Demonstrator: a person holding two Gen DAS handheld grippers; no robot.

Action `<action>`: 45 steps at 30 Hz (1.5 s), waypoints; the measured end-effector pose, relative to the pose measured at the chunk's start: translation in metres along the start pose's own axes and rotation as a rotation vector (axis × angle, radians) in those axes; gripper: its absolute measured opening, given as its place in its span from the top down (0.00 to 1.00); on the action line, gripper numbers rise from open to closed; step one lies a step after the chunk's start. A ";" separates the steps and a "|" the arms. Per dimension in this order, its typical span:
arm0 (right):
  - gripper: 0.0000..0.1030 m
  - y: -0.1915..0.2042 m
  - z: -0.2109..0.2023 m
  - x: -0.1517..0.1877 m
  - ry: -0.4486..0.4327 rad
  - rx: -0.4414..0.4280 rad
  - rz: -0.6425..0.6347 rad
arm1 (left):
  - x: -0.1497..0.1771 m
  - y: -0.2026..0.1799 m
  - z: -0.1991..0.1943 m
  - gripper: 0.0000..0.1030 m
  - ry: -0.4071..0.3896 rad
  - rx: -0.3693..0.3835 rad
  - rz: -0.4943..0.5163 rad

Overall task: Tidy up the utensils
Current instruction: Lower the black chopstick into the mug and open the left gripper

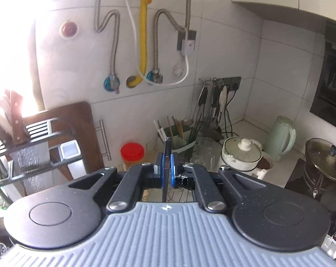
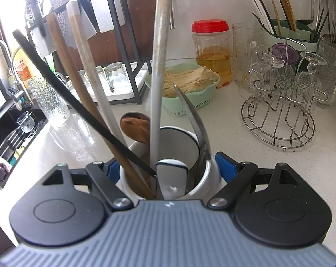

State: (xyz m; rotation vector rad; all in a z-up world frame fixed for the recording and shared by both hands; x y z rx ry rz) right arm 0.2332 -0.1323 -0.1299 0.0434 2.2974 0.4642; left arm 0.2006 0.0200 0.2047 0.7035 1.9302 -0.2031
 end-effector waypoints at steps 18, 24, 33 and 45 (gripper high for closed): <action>0.15 0.000 -0.003 0.002 -0.016 -0.006 0.005 | 0.041 -0.025 0.095 0.94 0.064 0.079 -0.057; 0.15 0.000 -0.004 0.002 -0.020 -0.009 0.005 | 0.061 -0.029 0.122 0.94 0.147 0.085 -0.061; 0.15 -0.001 -0.004 0.002 -0.026 -0.016 0.003 | 0.081 -0.032 0.151 0.94 0.289 0.144 -0.093; 0.15 -0.001 -0.002 -0.001 -0.003 -0.011 0.000 | 0.095 -0.032 0.163 0.94 0.381 0.182 -0.130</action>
Point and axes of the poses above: each gripper's, at about its wrist camera, not at the fingertips, and z roughly the way its jaws point, y to its left, x to its underside, the point moved 1 cm from there along z, roughly the way its jaws point, and after that the axes turned 13 degrees about z, right-handed, at the moved point
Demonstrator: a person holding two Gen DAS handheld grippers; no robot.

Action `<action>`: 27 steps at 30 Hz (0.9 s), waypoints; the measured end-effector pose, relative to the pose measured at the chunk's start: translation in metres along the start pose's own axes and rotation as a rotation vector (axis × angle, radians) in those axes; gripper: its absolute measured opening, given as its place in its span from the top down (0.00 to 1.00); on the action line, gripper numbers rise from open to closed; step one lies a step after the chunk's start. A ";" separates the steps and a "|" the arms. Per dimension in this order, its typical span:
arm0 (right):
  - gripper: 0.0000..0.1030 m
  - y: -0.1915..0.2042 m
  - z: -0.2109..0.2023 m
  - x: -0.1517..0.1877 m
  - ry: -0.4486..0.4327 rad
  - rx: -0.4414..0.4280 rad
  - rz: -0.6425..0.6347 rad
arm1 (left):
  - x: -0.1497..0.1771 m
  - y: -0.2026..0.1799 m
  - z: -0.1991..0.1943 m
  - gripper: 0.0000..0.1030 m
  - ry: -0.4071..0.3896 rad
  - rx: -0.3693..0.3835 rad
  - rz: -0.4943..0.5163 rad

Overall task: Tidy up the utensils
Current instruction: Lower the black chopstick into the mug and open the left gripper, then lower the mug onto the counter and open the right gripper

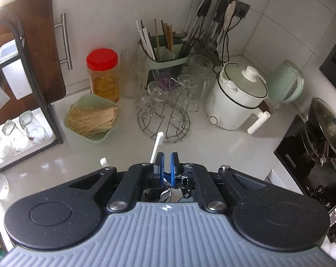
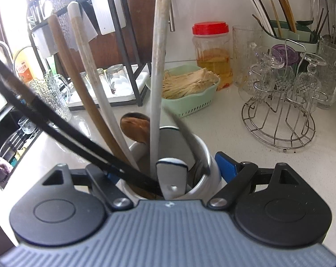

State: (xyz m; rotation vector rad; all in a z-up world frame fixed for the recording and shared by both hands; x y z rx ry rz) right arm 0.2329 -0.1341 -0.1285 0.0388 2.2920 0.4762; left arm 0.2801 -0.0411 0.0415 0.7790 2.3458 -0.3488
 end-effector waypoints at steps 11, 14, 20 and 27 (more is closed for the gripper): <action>0.07 -0.009 0.003 -0.008 0.049 -0.058 0.041 | 0.020 0.006 -0.019 0.32 -0.027 -0.120 -0.089; 0.00 -0.010 -0.004 -0.011 0.031 -0.061 0.030 | 0.027 0.008 -0.029 0.28 -0.045 -0.158 -0.122; 0.00 -0.014 -0.024 -0.020 0.033 -0.079 0.018 | 0.042 0.008 -0.050 0.12 -0.085 -0.265 -0.190; 0.00 -0.011 -0.069 -0.039 0.002 -0.128 0.012 | 0.053 0.003 -0.076 0.04 -0.128 -0.375 -0.232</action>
Point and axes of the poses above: each gripper's, at about its wrist camera, not at the fingertips, and z roughly the way its jaws point, y to its left, x to its underside, the point moved 1 cm from there along z, roughly the way its jaws point, and after that the axes turned 13 degrees about z, right-handed, at the moved point
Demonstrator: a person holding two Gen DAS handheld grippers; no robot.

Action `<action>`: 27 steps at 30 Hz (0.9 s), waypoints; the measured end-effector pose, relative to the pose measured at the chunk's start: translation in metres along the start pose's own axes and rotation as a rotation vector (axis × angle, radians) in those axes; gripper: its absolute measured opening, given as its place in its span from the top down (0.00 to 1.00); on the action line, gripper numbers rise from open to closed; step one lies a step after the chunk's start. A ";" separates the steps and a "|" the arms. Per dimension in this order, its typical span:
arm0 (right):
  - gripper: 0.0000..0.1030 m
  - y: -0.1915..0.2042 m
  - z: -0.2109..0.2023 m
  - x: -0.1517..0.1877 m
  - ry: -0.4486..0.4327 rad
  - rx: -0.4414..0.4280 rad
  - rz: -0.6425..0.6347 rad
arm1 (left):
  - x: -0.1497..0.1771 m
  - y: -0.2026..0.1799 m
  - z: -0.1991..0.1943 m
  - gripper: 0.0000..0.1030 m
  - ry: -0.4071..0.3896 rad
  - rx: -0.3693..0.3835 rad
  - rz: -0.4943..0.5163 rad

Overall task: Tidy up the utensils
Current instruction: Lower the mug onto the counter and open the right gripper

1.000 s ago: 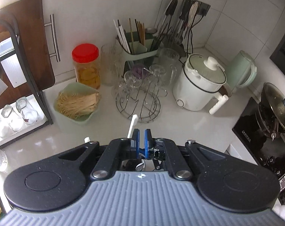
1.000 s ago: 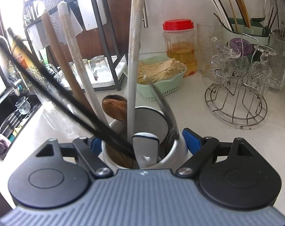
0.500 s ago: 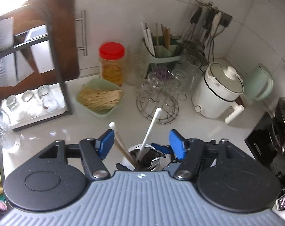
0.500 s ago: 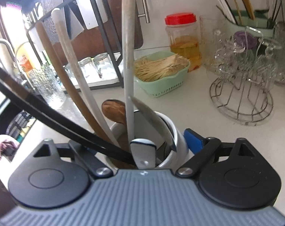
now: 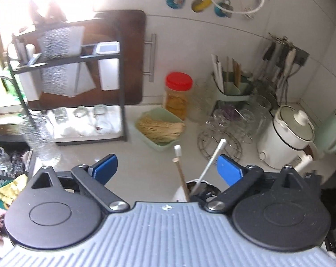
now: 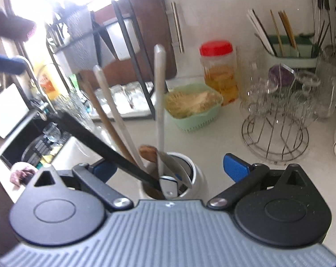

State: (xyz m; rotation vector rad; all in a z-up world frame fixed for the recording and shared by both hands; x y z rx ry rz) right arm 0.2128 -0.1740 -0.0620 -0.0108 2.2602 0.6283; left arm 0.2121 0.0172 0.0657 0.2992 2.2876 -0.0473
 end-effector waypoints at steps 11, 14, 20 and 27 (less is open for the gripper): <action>0.00 0.026 -0.075 -0.008 -0.118 0.077 0.051 | 0.039 0.023 -0.038 0.03 -0.042 -0.012 -0.062; 0.00 0.032 -0.096 -0.001 -0.140 0.103 0.077 | 0.056 0.025 -0.047 0.03 -0.037 0.001 -0.061; 0.00 0.049 -0.130 0.021 -0.161 0.160 0.096 | 0.089 0.028 -0.065 0.03 -0.027 0.018 -0.064; 0.00 0.066 -0.156 0.050 -0.168 0.209 0.111 | 0.125 0.021 -0.081 0.03 -0.021 0.037 -0.042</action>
Point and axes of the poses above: each gripper's, at about its wrist camera, not at the fingertips, and z roughly the way its jaws point, y to its left, x to its underside, the point moved 1 cm from there along z, roughly the way its jaws point, and after that the axes turned 13 degrees about z, right-handed, at the moved point
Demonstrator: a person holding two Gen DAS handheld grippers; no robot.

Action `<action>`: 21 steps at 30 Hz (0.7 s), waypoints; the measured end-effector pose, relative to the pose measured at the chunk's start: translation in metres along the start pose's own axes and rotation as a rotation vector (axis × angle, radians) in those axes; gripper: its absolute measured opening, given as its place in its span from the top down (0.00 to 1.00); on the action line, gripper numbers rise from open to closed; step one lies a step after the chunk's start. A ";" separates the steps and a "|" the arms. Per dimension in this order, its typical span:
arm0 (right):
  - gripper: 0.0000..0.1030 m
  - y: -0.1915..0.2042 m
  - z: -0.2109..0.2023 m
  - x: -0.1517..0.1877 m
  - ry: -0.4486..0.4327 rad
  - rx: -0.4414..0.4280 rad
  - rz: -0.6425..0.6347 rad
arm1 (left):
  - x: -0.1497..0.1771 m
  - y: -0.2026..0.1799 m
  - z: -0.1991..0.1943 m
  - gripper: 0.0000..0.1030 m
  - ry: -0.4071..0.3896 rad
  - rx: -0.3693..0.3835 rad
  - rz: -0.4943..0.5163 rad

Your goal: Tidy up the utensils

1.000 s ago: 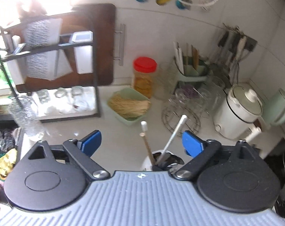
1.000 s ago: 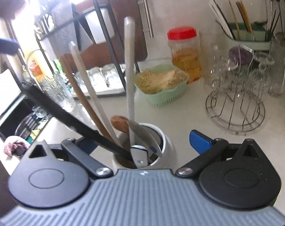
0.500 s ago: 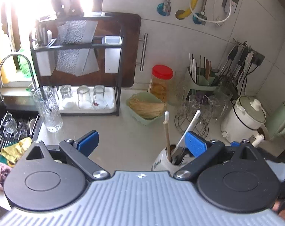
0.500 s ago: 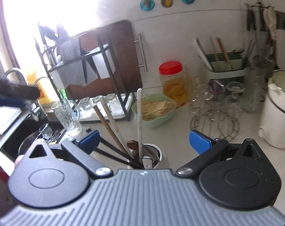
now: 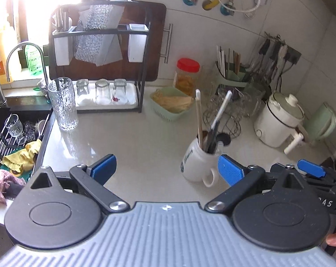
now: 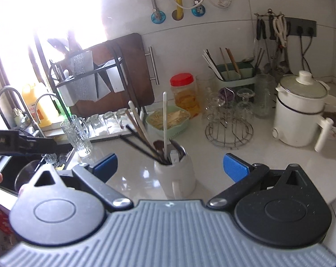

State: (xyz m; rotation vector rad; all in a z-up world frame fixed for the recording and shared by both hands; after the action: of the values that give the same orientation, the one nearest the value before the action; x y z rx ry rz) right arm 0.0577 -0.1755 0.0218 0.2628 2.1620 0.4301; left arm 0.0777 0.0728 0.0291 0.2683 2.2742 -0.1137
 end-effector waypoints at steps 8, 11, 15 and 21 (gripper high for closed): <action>0.00 -0.009 -0.021 0.012 0.002 -0.019 -0.002 | 0.021 -0.021 -0.011 0.03 0.015 -0.058 0.009; 0.00 -0.017 -0.025 0.010 0.006 -0.025 -0.010 | 0.025 -0.033 -0.015 0.03 0.018 -0.076 -0.002; 0.00 -0.029 -0.029 0.008 0.018 -0.038 -0.022 | 0.030 -0.047 -0.020 0.03 0.015 -0.119 -0.012; 0.00 -0.043 -0.038 0.010 0.027 -0.067 -0.044 | 0.038 -0.062 -0.027 0.03 0.016 -0.151 -0.019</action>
State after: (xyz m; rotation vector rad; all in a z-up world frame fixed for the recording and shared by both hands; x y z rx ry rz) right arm 0.0197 -0.2188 0.0177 0.1726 2.1713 0.4831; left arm 0.0192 0.0233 0.0182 0.1682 2.2874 0.0508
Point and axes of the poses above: each gripper's, at about its wrist camera, not at the fingertips, and z roughly the way its jaws point, y to its left, x to its underside, the point moved 1 cm from there along z, roughly the way its jaws point, and after that the axes turned 13 degrees about z, right-handed, at the moved point
